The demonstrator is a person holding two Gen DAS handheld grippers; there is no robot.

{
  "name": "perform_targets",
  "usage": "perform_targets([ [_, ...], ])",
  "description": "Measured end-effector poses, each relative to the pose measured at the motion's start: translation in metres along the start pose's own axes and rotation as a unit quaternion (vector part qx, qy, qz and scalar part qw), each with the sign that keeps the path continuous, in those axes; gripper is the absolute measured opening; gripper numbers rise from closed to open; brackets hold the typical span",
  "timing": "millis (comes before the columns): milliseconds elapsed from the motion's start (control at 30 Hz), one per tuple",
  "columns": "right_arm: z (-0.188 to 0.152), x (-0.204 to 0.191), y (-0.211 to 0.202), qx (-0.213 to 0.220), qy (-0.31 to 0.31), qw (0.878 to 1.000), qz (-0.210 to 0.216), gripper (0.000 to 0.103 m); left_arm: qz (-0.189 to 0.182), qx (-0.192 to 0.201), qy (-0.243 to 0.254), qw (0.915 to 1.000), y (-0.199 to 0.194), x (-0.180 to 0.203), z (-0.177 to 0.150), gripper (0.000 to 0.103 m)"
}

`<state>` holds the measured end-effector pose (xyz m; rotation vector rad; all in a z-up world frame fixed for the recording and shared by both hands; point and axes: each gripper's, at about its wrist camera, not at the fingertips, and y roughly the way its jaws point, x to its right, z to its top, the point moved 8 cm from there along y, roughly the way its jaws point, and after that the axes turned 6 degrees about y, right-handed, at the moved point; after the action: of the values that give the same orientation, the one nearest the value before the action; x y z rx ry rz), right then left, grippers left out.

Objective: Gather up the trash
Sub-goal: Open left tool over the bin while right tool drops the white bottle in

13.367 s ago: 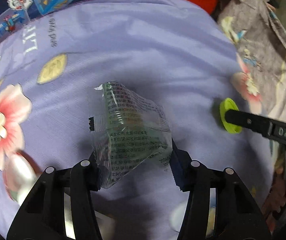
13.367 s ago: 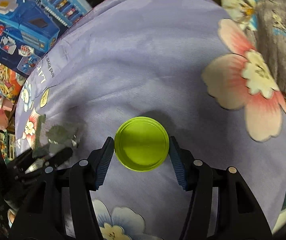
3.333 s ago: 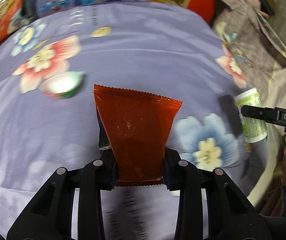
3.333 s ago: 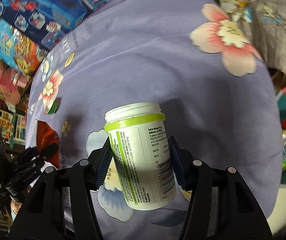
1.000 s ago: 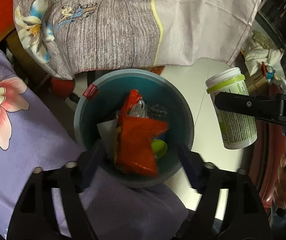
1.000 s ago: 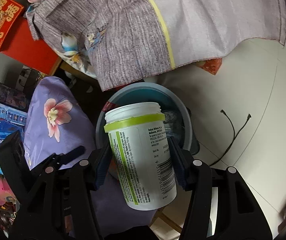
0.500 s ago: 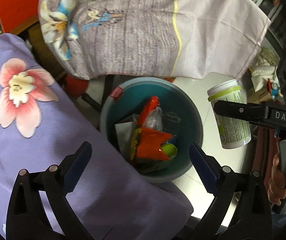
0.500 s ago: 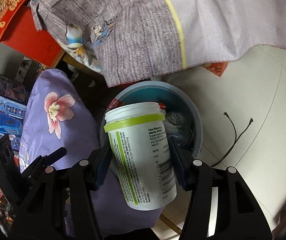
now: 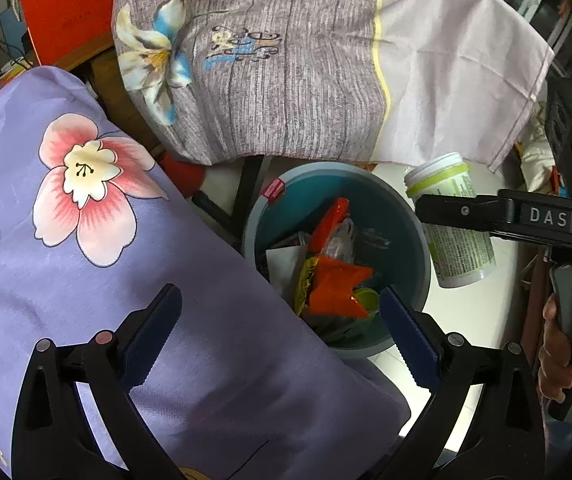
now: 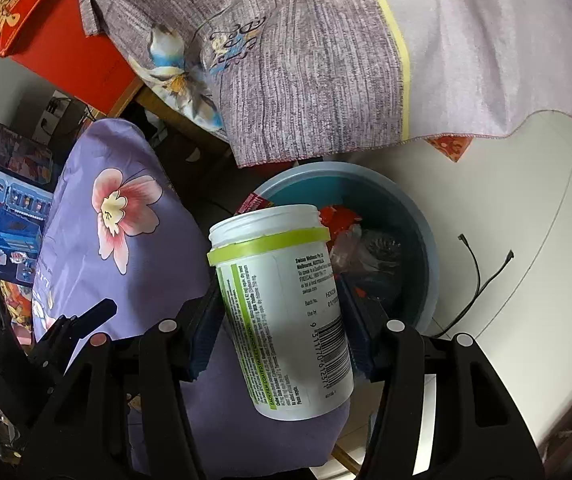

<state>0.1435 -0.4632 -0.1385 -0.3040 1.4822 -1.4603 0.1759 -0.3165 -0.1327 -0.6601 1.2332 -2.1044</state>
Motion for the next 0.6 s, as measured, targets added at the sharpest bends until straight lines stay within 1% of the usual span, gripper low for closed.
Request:
perform_targets([
  [200, 0.0034, -0.0046, 0.0017, 0.005, -0.009, 1.0, -0.002, 0.053, 0.002, 0.003, 0.003, 1.0, -0.0031, -0.0003, -0.0011, 0.099],
  [233, 0.0043, -0.0046, 0.001, 0.007, -0.006, 1.0, 0.0, 0.058, 0.002, 0.003, 0.003, 1.0, -0.004, 0.0001, -0.0015, 0.099],
  [300, 0.0046, -0.0042, 0.0003, 0.008, -0.001, 1.0, 0.003, 0.064, 0.001, 0.003, 0.003, 1.0, -0.0044, -0.0003, -0.002, 0.099],
  [367, 0.0043, -0.0035, -0.0005, 0.008, -0.001, 1.0, 0.002, 0.065, -0.001, 0.002, 0.001, 1.0, -0.0041, -0.0006, -0.0022, 0.099],
  [433, 0.0027, -0.0026, -0.0009, 0.007, 0.002, 1.0, 0.003, 0.072, -0.001, 0.002, 0.0, 1.0, -0.0043, -0.0016, -0.0031, 0.099],
  [500, 0.0006, -0.0007, -0.0008, 0.006, 0.006, 1.0, 0.001, 0.073, 0.0, 0.0, -0.001, 1.0, -0.0035, -0.0021, -0.0043, 0.099],
  [600, -0.0022, 0.0018, -0.0001, 0.003, 0.013, 1.0, 0.001, 0.078, 0.0, -0.002, -0.003, 1.0, -0.0022, -0.0031, -0.0072, 0.099],
])
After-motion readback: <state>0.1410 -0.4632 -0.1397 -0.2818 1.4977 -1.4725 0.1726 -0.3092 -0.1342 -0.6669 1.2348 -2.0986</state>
